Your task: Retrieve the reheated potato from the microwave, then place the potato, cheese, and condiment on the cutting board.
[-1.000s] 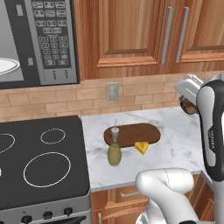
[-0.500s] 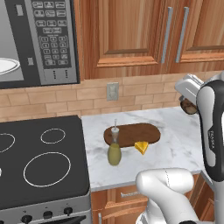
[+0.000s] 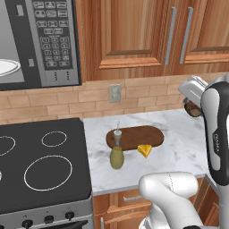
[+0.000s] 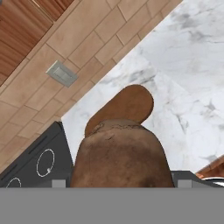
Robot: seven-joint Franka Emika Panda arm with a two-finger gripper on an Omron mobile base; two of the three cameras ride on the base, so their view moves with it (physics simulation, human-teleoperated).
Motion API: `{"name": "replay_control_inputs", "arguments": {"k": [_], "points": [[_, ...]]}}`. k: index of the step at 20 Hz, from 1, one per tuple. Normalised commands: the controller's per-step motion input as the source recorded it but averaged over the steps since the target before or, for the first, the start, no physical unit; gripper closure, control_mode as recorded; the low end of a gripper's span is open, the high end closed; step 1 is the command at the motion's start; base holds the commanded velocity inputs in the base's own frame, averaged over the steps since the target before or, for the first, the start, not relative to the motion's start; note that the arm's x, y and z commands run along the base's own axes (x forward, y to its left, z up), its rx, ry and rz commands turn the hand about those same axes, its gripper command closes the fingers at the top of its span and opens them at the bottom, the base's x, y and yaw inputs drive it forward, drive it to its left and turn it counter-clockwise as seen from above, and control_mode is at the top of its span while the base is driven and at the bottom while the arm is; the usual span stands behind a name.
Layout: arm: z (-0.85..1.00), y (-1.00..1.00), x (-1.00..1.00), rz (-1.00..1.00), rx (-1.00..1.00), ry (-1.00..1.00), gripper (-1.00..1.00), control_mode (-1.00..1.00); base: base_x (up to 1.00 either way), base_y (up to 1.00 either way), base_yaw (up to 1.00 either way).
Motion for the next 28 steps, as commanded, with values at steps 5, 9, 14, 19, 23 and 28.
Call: {"name": "replay_control_inputs", "arguments": {"k": [5, 9, 14, 19, 23, 28], "points": [[0.0, 0.0, 0.0, 0.0, 0.0, 0.0, 1.0, -1.0, 0.0, 0.0, 0.0], [0.0, 0.0, 0.0, 0.0, 0.0, 0.0, 1.0, -1.0, 0.0, 0.0, 0.0], [-0.01, -0.01, 0.02, -0.01, 0.0, 0.0, 1.0, -1.0, 0.0, 0.0, 0.0], [-0.03, -0.24, 0.38, 0.07, 0.0, 0.14, 1.0, -1.0, 0.0, 0.0, 0.0], [-0.19, -0.28, 0.31, 0.19, 0.0, 0.06, 1.0, -1.0, 0.0, 0.0, 0.0], [-0.38, -0.21, 0.26, 0.33, 0.0, 0.07, 1.0, -1.0, 0.0, 0.0, 0.0]]}}
